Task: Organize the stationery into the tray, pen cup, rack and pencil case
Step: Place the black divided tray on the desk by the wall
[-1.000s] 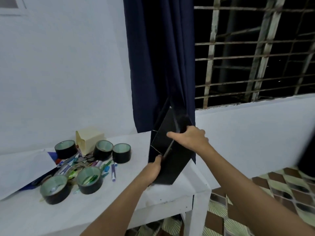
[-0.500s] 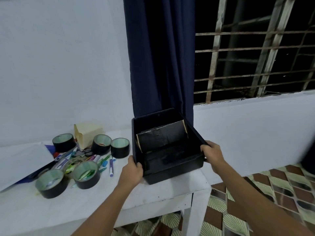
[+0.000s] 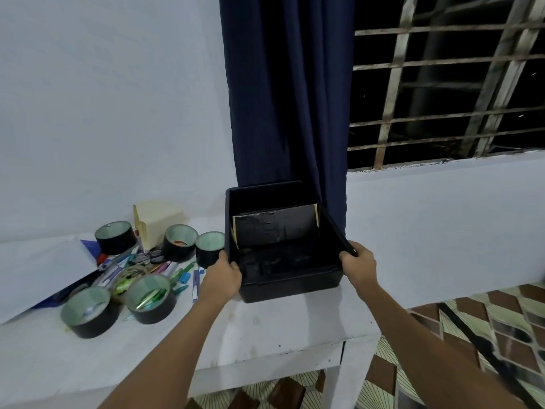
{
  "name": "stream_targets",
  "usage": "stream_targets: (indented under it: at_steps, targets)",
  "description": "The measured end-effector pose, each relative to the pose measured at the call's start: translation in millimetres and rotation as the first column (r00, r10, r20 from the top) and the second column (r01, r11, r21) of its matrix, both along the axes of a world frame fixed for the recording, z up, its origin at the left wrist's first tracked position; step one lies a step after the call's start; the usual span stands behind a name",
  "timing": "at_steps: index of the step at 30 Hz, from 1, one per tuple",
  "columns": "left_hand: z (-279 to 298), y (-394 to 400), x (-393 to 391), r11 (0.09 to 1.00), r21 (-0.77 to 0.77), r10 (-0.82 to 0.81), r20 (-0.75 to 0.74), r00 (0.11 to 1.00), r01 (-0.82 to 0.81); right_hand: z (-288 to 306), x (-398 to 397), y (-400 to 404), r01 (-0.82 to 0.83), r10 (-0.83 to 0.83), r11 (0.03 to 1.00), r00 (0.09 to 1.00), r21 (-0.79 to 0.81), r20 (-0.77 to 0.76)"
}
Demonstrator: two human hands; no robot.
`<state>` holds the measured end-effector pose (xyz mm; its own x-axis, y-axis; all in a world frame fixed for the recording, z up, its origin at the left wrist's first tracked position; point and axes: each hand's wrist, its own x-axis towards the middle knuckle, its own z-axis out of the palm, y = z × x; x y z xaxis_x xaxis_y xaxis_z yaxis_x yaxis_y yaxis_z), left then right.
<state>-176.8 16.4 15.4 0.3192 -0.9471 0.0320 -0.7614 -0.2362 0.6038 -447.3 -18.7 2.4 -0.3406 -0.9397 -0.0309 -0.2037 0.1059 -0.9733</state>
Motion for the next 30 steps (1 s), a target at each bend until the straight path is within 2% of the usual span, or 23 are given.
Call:
stream_targets:
  at_steps: [10,12,14,16,18,21,22,25,26,30]
  targets:
    - [-4.9,-29.3,13.6,0.999,0.044,-0.003,0.046,0.999,0.001,-0.5,7.7,-30.1,0.020,-0.020,1.000,0.999,-0.003,-0.036]
    - [-5.0,-31.5,17.2,0.998,0.067,-0.018,0.105,0.994,0.011,-0.5,7.8,-32.6,-0.021,0.018,0.999,0.994,-0.032,-0.110]
    - [0.1,-34.3,20.2,0.998,0.060,-0.047,0.226,0.973,0.034,0.7,5.1,-36.9,-0.078,0.042,0.991,0.953,-0.110,-0.299]
    - [11.9,-39.2,22.0,0.997,-0.047,-0.042,0.388,0.921,0.066,7.7,3.4,-43.7,-0.195,0.054,0.964,0.808,-0.180,-0.586]
    - [25.0,-51.5,25.1,0.986,-0.122,-0.040,0.497,0.867,0.115,19.1,8.5,-54.1,-0.304,0.082,0.938,0.662,-0.167,-0.745]
    - [35.8,-80.2,32.9,0.979,-0.015,-0.167,0.521,0.837,0.204,33.1,27.1,-73.3,-0.391,0.160,0.915,0.580,-0.101,-0.799]
    - [36.0,-89.9,35.8,0.972,0.019,-0.210,0.519,0.829,0.235,35.2,32.7,-80.2,-0.412,0.193,0.910,0.528,-0.050,-0.827]
    - [31.2,-113.4,44.8,0.950,0.108,-0.303,0.535,0.788,0.292,37.0,40.1,-103.2,-0.414,0.232,0.903,0.256,0.110,-0.938]
    - [27.6,-121.0,47.7,0.945,0.122,-0.319,0.536,0.782,0.302,37.0,40.3,-110.1,-0.396,0.237,0.907,0.196,0.144,-0.951]
    - [22.5,-150.0,52.7,0.929,0.100,-0.345,0.577,0.740,0.356,37.7,37.9,-135.2,-0.362,0.280,0.903,0.087,0.231,-0.956]
